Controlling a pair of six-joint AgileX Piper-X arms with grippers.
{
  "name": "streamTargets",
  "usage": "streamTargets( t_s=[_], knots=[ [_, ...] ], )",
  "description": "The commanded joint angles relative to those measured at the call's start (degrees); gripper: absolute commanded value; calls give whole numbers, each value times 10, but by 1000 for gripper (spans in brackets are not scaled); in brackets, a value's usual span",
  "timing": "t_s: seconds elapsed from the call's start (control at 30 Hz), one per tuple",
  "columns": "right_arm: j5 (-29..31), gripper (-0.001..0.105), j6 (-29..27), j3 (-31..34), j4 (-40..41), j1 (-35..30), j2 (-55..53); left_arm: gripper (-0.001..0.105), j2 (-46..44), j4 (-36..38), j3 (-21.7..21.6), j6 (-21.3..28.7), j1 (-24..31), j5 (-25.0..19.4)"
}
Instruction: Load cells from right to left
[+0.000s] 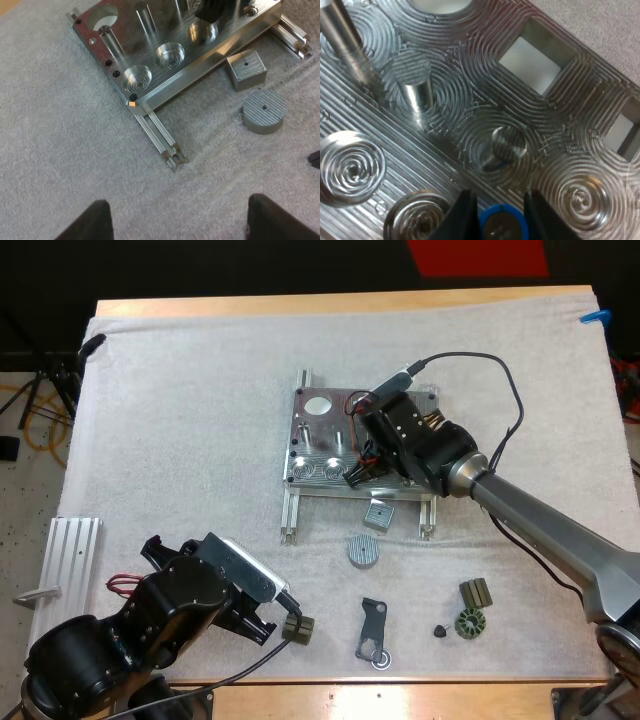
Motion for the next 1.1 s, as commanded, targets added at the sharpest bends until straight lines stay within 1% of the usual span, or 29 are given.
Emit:
streamTargets(
  t_s=[0.0,0.2,0.43,0.7,0.83,0.93,1.0,1.07],
  knots=[
    [2,0,9,-2,-4,-2,-4,57,-4,1,-2,-1,-3,-9],
    [2,0,10,4,-1,-2,-4,57,-4,1,-2,-1,-3,-9],
    [2,0,36,38,-18,-2,-4,57,-4,1,-2,-1,-3,-9],
    [-1,0,40,38,-16,-2,-4,57,-4,1,-2,-1,-3,-9],
    [5,0,19,38,-9,-2,-4,57,-4,1,-2,-1,-3,-9],
    [9,0,18,38,-2,-2,-4,57,-4,1,-2,-1,-3,-9],
    [21,0,16,38,2,-2,-4,57,-4,1,-2,-1,-3,-9],
    [32,0,-2,38,5,-2,-4,57,-4,1,-2,-1,-3,-9]
  ],
)
